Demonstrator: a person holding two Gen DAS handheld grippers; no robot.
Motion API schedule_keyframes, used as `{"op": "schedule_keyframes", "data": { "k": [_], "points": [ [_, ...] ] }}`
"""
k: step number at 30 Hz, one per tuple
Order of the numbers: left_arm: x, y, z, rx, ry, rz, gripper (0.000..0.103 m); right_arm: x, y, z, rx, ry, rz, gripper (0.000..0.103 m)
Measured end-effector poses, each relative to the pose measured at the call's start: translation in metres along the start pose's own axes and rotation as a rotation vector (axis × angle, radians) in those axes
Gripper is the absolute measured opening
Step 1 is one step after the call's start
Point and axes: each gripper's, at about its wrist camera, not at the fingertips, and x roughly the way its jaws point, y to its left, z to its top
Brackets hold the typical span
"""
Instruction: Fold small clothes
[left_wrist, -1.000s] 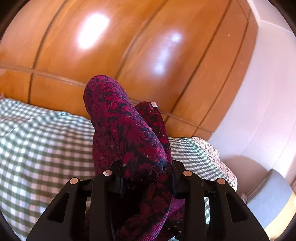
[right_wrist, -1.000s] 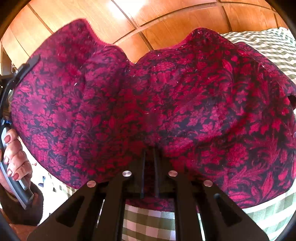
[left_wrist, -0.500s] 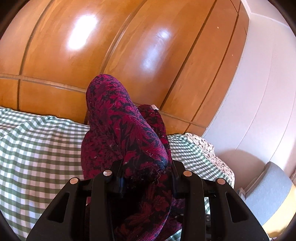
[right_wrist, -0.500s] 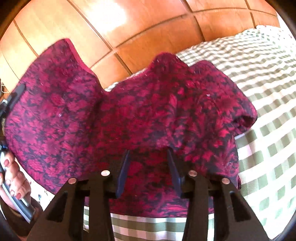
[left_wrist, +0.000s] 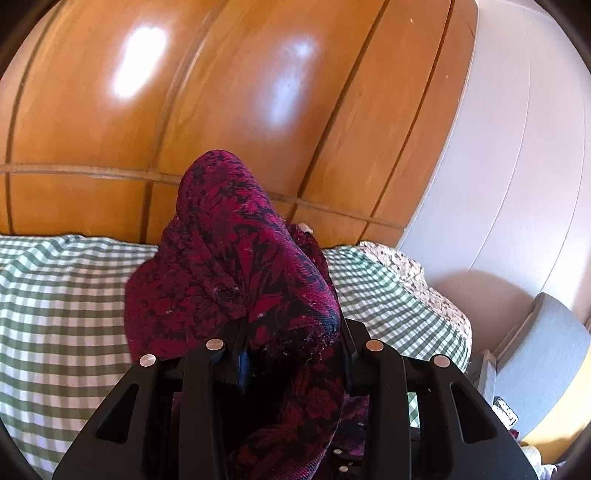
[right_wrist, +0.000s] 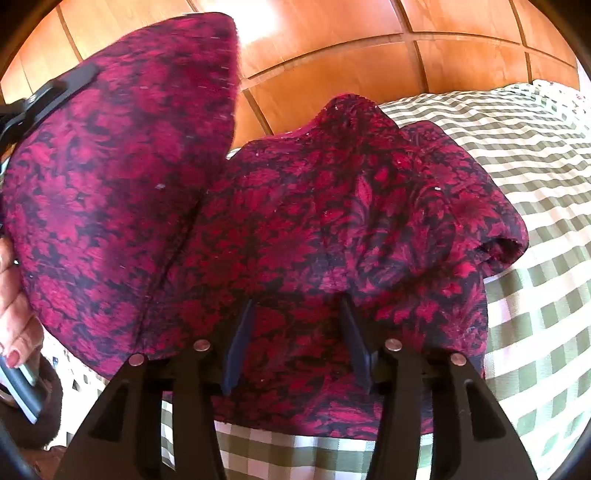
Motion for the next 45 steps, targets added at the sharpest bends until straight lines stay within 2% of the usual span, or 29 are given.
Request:
{"op": "schedule_keyframes", "data": {
  "k": [6, 10, 13, 15, 19, 23, 27, 29, 32, 37, 40, 45],
  "points": [
    [0.024, -0.013, -0.004, 0.012, 0.039, -0.028, 0.034, -0.003, 0.000, 0.002, 0.001, -0.001, 0.011, 0.051],
    [0.041, -0.018, -0.009, 0.030, 0.079, -0.046, 0.034, 0.001, 0.000, 0.002, -0.019, -0.012, 0.025, 0.061],
    [0.057, -0.018, -0.014, 0.036, 0.121, -0.064, 0.034, 0.001, 0.008, 0.001, -0.070, 0.000, 0.008, 0.062],
    [0.063, -0.017, -0.017, 0.025, 0.138, -0.093, 0.034, -0.007, 0.004, 0.004, -0.045, 0.004, 0.046, 0.061],
    [0.062, -0.011, -0.020, 0.015, 0.134, -0.125, 0.034, -0.025, -0.022, 0.014, 0.084, -0.001, 0.158, 0.061],
    [0.057, -0.010, -0.029, 0.029, 0.115, -0.139, 0.034, -0.053, -0.046, 0.024, 0.251, -0.094, 0.292, 0.062],
    [0.057, -0.017, -0.037, 0.048, 0.102, -0.128, 0.034, -0.066, -0.047, 0.030, 0.315, -0.132, 0.353, 0.070],
    [0.057, -0.023, -0.042, 0.072, 0.097, -0.121, 0.034, -0.070, -0.046, 0.032, 0.336, -0.142, 0.372, 0.077],
    [0.057, -0.034, -0.049, 0.129, 0.098, -0.113, 0.034, -0.068, -0.048, 0.030, 0.378, -0.141, 0.392, 0.082],
    [0.059, -0.047, -0.062, 0.186, 0.110, -0.129, 0.034, -0.075, -0.066, 0.029, 0.470, -0.153, 0.416, 0.082],
    [0.061, -0.060, -0.074, 0.262, 0.118, -0.117, 0.034, -0.080, -0.072, 0.030, 0.516, -0.157, 0.450, 0.083],
    [0.064, -0.076, -0.088, 0.364, 0.123, -0.095, 0.034, -0.084, -0.062, 0.038, 0.476, -0.123, 0.431, 0.087]
  ]
}}
